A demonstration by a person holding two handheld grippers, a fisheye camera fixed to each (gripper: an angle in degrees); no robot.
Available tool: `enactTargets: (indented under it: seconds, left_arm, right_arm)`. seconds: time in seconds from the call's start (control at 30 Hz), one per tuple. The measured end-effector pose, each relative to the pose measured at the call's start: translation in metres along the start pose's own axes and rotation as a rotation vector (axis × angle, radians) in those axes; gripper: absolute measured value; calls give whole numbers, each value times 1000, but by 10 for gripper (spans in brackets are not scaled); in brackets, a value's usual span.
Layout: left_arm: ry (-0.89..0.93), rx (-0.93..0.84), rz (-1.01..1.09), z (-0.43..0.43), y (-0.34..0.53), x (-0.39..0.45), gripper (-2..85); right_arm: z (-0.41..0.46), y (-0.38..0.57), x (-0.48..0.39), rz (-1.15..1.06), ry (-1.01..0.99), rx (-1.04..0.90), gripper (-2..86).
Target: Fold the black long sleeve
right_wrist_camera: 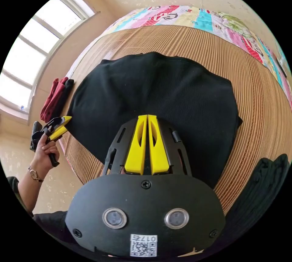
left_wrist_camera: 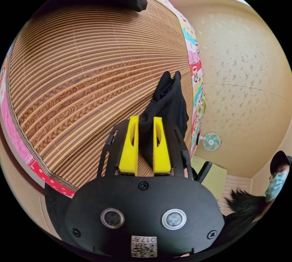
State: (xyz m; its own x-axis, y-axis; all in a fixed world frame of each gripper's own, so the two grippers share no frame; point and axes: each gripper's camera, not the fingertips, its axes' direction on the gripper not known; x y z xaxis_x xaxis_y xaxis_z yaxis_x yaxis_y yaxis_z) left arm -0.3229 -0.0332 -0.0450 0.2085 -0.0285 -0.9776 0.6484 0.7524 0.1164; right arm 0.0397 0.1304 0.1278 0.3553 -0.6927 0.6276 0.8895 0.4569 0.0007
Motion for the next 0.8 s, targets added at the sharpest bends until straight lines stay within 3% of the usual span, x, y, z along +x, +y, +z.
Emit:
enactTargets:
  seconds: [0.1,0.33,0.4,0.57,0.67,0.73,0.8]
  left_arm:
    - [165,-43,267,5,3,73,54]
    - [140,-449,1014,109,103,275,54]
    - [151,-576,1069,149,137,290,61]
    - [345,-802,1052,194,181,289,49]
    - [155,-663,841,192,150,256,114]
    - [-42,-476,626,178,114,211,162]
    - [-166,-443,507,182,94,178,166]
  right_arm:
    - [-52,28,43,107,-19,70,6]
    - [-125,117,134,378,-75,-21,9]
    - [-130,133,144,402,-68,-64,11]
    - [-137,159,164,511,-183,-104,28]
    - [-138,165,175,587,-340,-91,65]
    - [-137,169,185,663,-512,-53,100]
    - [-134,172,192,722,-663,-13,122]
